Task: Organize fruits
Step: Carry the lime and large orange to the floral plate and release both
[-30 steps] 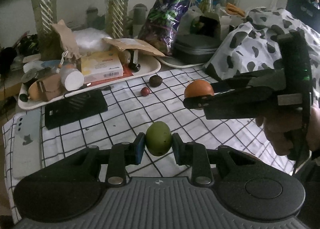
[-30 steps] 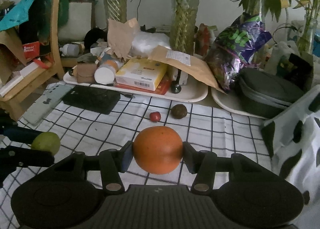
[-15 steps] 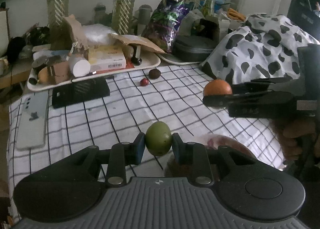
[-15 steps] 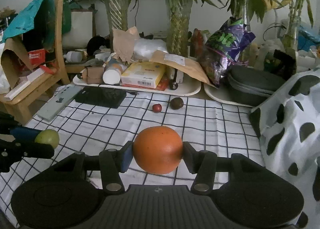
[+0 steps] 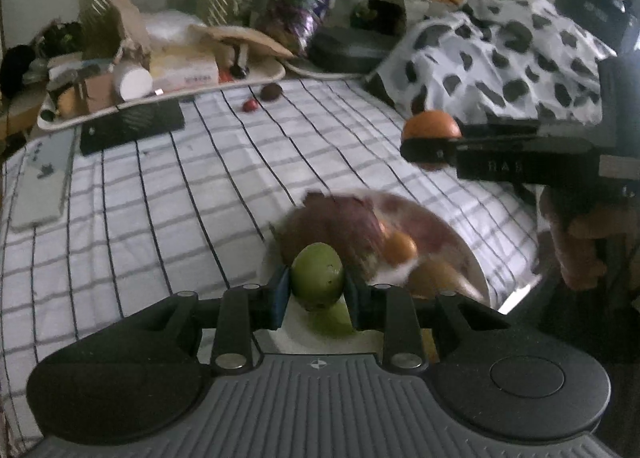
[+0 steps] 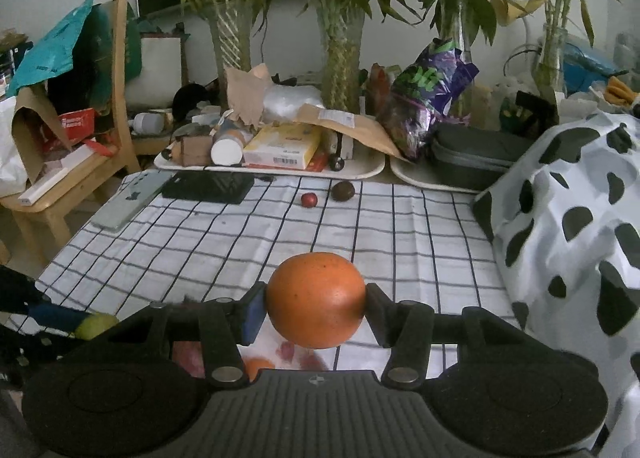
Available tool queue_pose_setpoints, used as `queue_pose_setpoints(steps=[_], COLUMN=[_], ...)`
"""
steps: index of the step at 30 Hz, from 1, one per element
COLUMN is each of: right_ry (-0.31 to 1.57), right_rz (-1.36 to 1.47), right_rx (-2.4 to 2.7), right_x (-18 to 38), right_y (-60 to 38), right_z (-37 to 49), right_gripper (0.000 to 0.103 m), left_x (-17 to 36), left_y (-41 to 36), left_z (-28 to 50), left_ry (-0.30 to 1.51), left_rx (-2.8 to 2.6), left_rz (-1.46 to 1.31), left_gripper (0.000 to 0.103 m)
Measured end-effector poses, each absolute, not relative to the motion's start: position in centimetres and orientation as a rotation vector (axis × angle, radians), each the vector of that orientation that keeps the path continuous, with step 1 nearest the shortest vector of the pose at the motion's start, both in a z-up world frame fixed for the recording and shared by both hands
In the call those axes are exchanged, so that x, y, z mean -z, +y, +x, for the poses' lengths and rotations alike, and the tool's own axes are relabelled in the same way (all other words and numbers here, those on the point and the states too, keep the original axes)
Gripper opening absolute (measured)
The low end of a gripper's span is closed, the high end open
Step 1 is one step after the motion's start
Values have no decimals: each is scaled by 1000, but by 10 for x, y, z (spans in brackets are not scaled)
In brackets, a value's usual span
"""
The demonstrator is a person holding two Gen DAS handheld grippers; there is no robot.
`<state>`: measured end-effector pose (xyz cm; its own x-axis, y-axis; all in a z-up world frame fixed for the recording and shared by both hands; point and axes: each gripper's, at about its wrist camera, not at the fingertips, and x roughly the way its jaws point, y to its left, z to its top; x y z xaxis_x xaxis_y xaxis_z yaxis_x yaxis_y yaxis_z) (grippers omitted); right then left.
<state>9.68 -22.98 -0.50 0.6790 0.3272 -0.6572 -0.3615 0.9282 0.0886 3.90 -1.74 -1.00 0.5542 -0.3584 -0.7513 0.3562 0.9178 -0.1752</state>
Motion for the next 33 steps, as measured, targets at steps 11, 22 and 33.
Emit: queue_pose_setpoints(steps=[11,22,33], right_ry=[778,842,908], right_rz=[11,36,37], right_rx=[-367,-373,-394], right_x=[7,17,27], right_y=[-248,-250,-244], right_z=[72,76,81], right_gripper=[54,54,54], left_x=[28,29,28], left_y=[-30,-34,-37], left_z=[24,25,26], left_ry=[973,974,967], left_rx=[445,394,391], left_rz=[18,56,75], left_gripper=[28,62,62])
